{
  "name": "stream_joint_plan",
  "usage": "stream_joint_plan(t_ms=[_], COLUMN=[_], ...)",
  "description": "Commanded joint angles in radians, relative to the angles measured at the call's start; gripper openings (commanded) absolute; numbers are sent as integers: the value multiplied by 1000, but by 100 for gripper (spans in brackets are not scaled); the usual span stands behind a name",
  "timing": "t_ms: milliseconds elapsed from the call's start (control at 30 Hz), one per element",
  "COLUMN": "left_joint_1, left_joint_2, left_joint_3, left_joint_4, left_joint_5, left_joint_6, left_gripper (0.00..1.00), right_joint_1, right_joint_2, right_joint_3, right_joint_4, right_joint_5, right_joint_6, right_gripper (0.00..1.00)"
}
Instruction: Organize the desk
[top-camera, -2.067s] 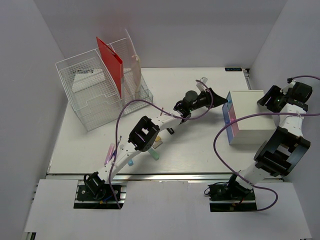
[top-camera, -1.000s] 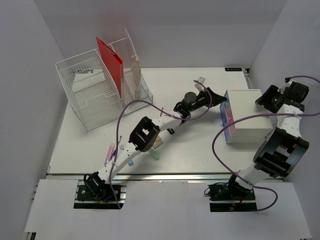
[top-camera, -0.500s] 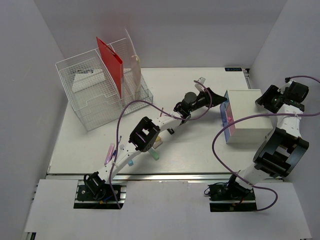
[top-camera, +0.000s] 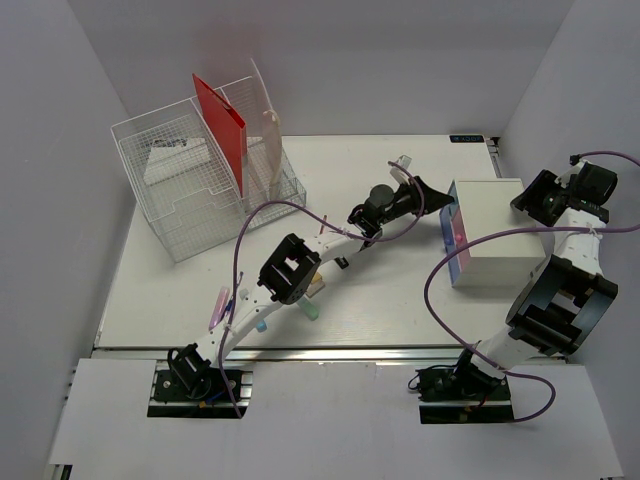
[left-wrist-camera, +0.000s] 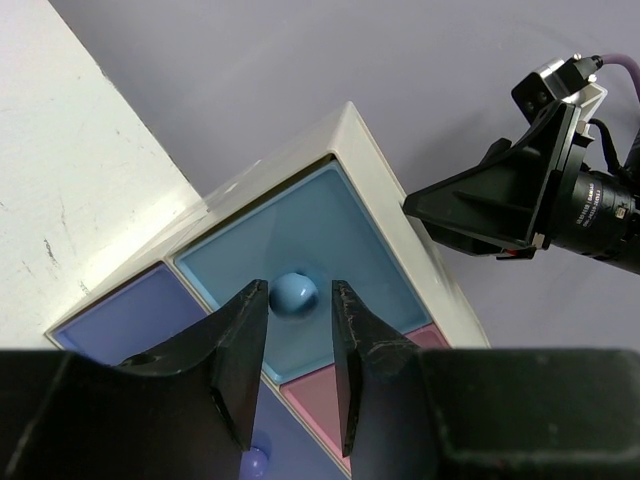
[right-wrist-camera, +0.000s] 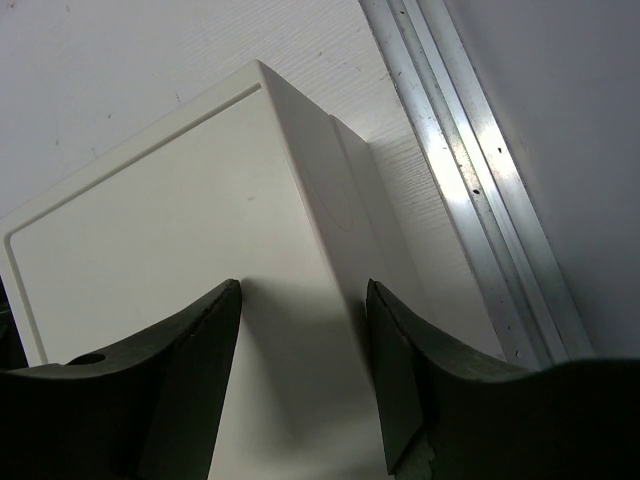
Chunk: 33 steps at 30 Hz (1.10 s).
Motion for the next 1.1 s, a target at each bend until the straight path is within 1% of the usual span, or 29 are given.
stream_joint_plan(t_ms=[0, 100, 200, 300, 367, 433, 467, 533, 567, 667, 700, 733, 800, 933, 967, 1067], left_joint_1=[-13, -17, -19, -19, -19, -19, -19, -16, -13, 6, 21, 30, 59, 95, 101, 124], left_joint_2=[7, 8, 13, 12, 10, 8, 7, -5, -11, -62, -79, -118, -157, -254, -287, -318], left_joint_3=[48, 47, 48, 47, 45, 44, 45, 31, 21, -71, -103, -178, -241, -398, -415, -459], left_joint_4=[3, -2, -2, -1, -4, 2, 2, 6, 28, 79, 99, 119, 171, 210, 207, 205], left_joint_5=[-3, -6, -8, -12, -22, -31, -31, -25, -19, 3, 9, 21, 37, 63, 64, 99], left_joint_6=[12, 18, 15, 18, 18, 16, 16, 12, 7, -13, -30, -39, -48, -19, -15, -10], left_gripper=[43, 48, 48, 43, 32, 29, 25, 22, 18, 13, 10, 7, 5, 3, 3, 1], right_joint_1=[17, 17, 17, 17, 17, 17, 17, 17, 17, 17, 17, 17, 17, 17, 17, 17], right_joint_2=[-10, -15, -16, -18, -18, -20, -18, -18, -15, -13, -12, -12, -12, -9, -6, -10], right_joint_3=[-28, -26, -28, -29, -32, -31, -32, -29, -29, -28, -25, -20, -14, -9, -9, -2], right_joint_4=[-99, -99, -95, -95, -92, -92, -92, -90, -90, -90, -93, -96, -99, -102, -104, -107], right_joint_5=[-9, -10, -9, -12, -12, -13, -12, -6, -4, -1, 14, 22, 37, 60, 69, 112], right_joint_6=[-10, -10, -10, -11, -10, -10, -8, -8, -10, -10, -11, -11, -11, -7, -5, -11], right_gripper=[57, 57, 57, 57, 56, 56, 56, 56, 55, 54, 52, 52, 51, 48, 47, 47])
